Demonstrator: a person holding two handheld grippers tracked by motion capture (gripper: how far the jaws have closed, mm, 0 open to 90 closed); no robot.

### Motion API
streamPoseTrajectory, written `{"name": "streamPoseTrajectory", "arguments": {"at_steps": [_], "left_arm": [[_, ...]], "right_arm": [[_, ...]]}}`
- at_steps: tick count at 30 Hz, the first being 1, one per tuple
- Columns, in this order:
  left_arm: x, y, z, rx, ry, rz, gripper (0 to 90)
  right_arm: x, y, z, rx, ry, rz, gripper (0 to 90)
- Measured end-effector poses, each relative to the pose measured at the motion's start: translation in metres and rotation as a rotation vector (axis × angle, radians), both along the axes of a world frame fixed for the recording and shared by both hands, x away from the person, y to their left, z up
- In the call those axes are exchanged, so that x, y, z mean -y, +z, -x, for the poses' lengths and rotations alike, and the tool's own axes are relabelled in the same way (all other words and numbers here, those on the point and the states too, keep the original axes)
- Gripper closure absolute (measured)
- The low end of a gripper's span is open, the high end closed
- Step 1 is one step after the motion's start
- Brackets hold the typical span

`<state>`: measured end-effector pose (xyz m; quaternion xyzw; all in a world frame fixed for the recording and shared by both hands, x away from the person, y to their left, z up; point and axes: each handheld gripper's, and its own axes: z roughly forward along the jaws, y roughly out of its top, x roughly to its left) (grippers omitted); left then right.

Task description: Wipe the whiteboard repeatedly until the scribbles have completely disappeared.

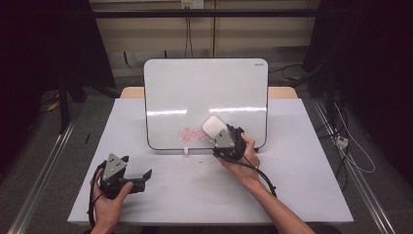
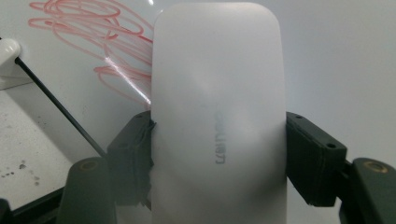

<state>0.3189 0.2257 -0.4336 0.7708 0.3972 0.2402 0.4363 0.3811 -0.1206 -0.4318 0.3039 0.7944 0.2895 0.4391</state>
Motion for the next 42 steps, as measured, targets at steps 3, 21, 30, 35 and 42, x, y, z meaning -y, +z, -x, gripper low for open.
{"name": "streamPoseTrajectory", "arguments": {"at_steps": [3, 21, 30, 35, 42], "left_arm": [[-0.001, 0.0, 0.001, 0.005, 0.003, 0.009, 6.3], [-0.001, 0.0, 0.001, 0.002, 0.001, 0.004, 6.3], [0.0, 0.0, 0.001, 0.003, 0.003, 0.008, 6.3], [-0.002, 0.0, 0.001, 0.002, 0.003, 0.001, 6.3], [-0.001, 0.0, 0.0, 0.002, 0.006, 0.008, 6.3]], "right_arm": [[0.005, 0.006, -0.006, 0.001, -0.019, -0.038, 31.6], [-0.007, 0.014, -0.014, 0.036, -0.063, -0.046, 31.6], [-0.035, -0.002, -0.001, 0.03, 0.017, 0.038, 31.6], [-0.032, 0.0, -0.002, 0.01, 0.034, 0.025, 31.6], [-0.018, 0.013, -0.014, -0.006, 0.001, -0.052, 31.7]]}}
